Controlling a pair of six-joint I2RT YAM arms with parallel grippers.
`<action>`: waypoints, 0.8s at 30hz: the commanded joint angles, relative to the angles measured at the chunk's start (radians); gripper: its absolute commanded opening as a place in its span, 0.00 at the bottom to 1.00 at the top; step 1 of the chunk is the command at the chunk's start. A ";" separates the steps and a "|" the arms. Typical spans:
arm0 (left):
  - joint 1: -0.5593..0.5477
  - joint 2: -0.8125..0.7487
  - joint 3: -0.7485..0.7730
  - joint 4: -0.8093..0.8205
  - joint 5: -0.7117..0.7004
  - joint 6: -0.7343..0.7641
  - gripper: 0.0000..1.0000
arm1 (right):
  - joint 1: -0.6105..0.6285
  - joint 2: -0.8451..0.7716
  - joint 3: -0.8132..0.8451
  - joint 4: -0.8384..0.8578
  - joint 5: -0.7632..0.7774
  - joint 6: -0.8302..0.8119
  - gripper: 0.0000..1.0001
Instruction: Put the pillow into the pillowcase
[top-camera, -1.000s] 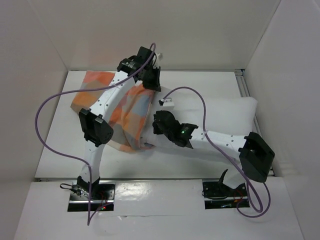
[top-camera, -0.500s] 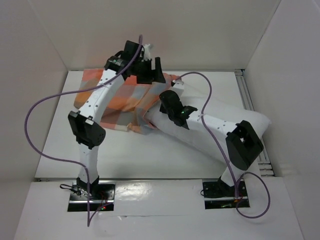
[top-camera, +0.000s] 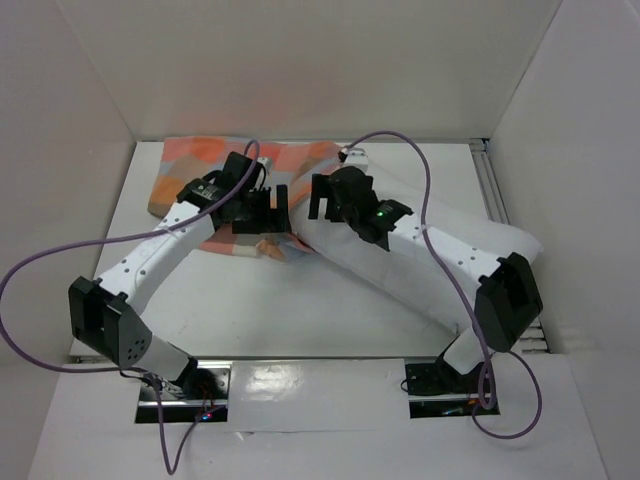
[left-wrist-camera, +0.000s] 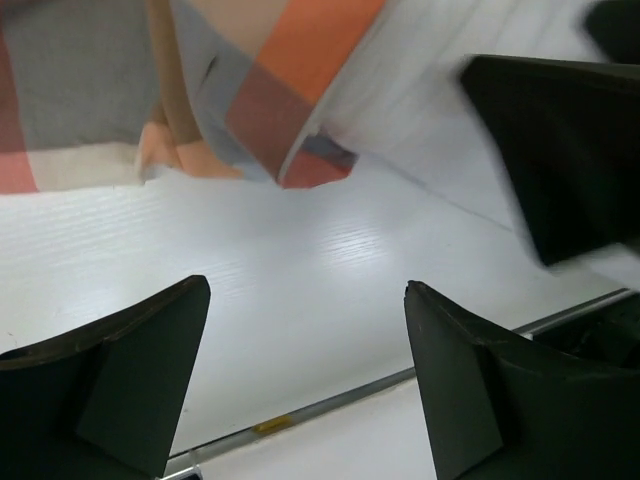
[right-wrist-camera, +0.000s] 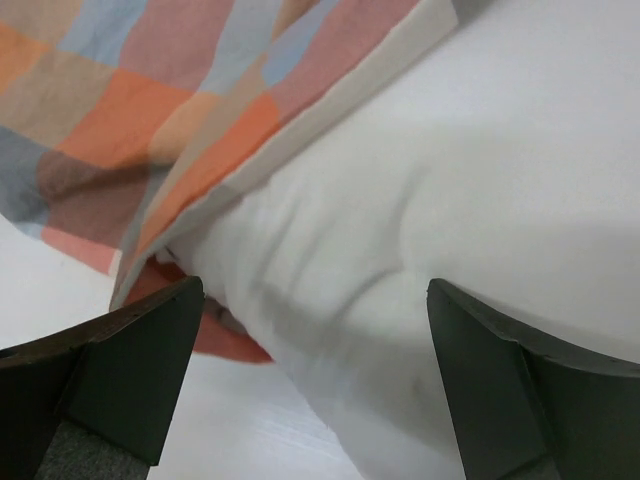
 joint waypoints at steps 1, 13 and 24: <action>-0.001 -0.012 -0.075 0.112 -0.037 -0.035 0.93 | 0.007 -0.103 0.029 -0.148 0.014 -0.031 1.00; 0.019 0.186 -0.068 0.259 -0.114 -0.038 0.67 | 0.048 -0.247 -0.104 -0.380 0.085 -0.051 1.00; -0.022 0.192 0.127 0.157 0.007 0.075 0.00 | -0.027 -0.005 -0.071 -0.216 -0.039 -0.117 0.50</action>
